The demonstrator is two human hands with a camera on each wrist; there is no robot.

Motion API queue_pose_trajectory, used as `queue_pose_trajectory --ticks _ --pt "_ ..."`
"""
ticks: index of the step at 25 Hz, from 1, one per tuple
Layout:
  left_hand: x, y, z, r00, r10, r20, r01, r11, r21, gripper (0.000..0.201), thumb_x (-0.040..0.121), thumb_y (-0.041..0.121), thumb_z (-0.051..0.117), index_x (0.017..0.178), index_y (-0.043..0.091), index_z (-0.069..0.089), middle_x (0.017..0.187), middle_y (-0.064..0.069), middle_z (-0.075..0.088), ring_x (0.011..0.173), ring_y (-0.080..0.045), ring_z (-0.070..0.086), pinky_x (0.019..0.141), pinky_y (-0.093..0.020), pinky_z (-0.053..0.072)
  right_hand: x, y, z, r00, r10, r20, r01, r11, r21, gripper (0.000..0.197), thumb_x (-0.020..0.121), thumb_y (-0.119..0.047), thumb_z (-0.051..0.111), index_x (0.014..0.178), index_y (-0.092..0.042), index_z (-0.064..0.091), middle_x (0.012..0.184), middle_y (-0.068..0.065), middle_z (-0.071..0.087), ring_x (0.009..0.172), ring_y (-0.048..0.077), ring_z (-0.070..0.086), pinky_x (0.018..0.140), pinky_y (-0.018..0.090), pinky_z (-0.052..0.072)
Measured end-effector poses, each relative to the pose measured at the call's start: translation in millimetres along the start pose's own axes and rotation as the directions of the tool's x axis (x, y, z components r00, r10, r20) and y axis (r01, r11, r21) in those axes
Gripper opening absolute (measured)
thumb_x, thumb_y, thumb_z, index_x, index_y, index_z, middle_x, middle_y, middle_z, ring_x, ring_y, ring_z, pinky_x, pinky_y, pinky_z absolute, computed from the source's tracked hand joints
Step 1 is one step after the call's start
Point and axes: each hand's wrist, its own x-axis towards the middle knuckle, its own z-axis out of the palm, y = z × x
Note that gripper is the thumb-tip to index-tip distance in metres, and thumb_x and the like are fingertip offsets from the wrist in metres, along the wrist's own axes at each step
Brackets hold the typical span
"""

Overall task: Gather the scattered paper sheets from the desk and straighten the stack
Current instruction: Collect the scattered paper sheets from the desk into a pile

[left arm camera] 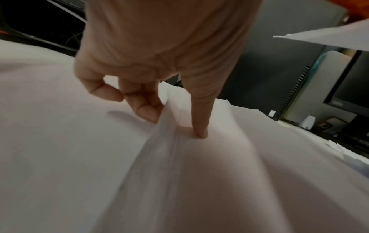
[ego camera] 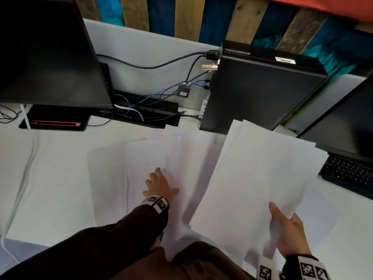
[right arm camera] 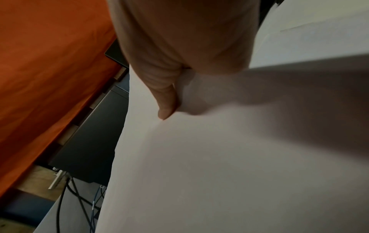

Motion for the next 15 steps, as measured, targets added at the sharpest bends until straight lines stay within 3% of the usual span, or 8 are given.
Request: queue_pose_trajectory --ticks 3,6,8,10,13,15 --pt "13.3 5.1 -0.3 0.993 0.044 0.110 -0.037 0.997 -0.063 0.065 0.071 0.034 0.072 0.124 0.015 0.039 0.121 -0.006 0.060 0.111 -0.027 0.058 0.092 -0.039 0.039 -1.5 2.6 -1.6 1.000 0.009 0.011 -0.009 1.000 -0.010 0.027 0.088 -0.017 0.062 0.112 -0.005 0.062 0.101 0.015 0.070 0.096 0.033 0.066 0.081 0.039 0.050" --pt "15.6 2.4 2.0 0.973 0.173 0.151 -0.156 0.981 -0.119 0.030 0.079 0.026 0.065 0.105 0.012 0.060 0.121 -0.012 0.064 0.110 -0.030 0.060 0.083 -0.030 0.044 -3.0 5.1 3.3 0.998 0.026 0.058 -0.025 0.999 -0.020 0.019 0.088 -0.016 0.061 0.105 -0.008 0.066 0.097 0.015 0.075 0.084 0.029 0.071 0.071 0.035 0.054" --pt "10.5 -0.1 2.0 0.941 0.298 0.159 -0.266 0.944 -0.193 0.045 0.087 0.025 0.055 0.128 0.009 0.052 0.134 -0.013 0.057 0.122 -0.030 0.052 0.097 -0.032 0.043 -3.3 6.5 9.4 0.993 0.051 0.107 -0.052 0.999 0.011 0.018 0.087 -0.014 0.061 0.103 -0.008 0.067 0.095 0.013 0.077 0.079 0.023 0.074 0.069 0.034 0.058" --pt "-2.9 -1.6 -10.2 0.881 0.433 0.190 -0.317 0.840 -0.440 0.049 0.090 0.022 0.051 0.137 0.012 0.043 0.137 -0.012 0.054 0.125 -0.029 0.050 0.105 -0.040 0.040 -1.2 5.4 17.1 0.986 0.054 0.159 -0.055 0.998 0.004 0.026 0.082 -0.017 0.066 0.105 -0.005 0.066 0.094 0.012 0.077 0.081 0.023 0.074 0.075 0.038 0.057" --pt "-32.4 -6.1 -42.1 0.799 0.566 0.202 -0.250 0.618 -0.746 0.034 0.089 0.014 0.054 0.123 0.011 0.057 0.121 -0.010 0.065 0.111 -0.026 0.062 0.097 -0.043 0.050 3.2 0.8 36.5 0.979 0.040 0.198 -0.033 0.999 -0.035 0.048 0.065 -0.030 0.075 0.106 -0.007 0.067 0.097 0.011 0.077 0.085 0.025 0.073 0.084 0.043 0.055" --pt "-46.8 -10.8 -58.7 0.771 0.595 0.227 -0.169 0.534 -0.828 0.031 0.087 0.012 0.058 0.117 0.007 0.061 0.112 -0.009 0.070 0.100 -0.023 0.068 0.088 -0.038 0.055 5.1 -2.5 51.8 0.977 -0.004 0.211 0.010 1.000 -0.027 0.053 0.062 -0.034 0.075 0.109 -0.011 0.066 0.102 0.010 0.075 0.090 0.025 0.071 0.087 0.042 0.054"
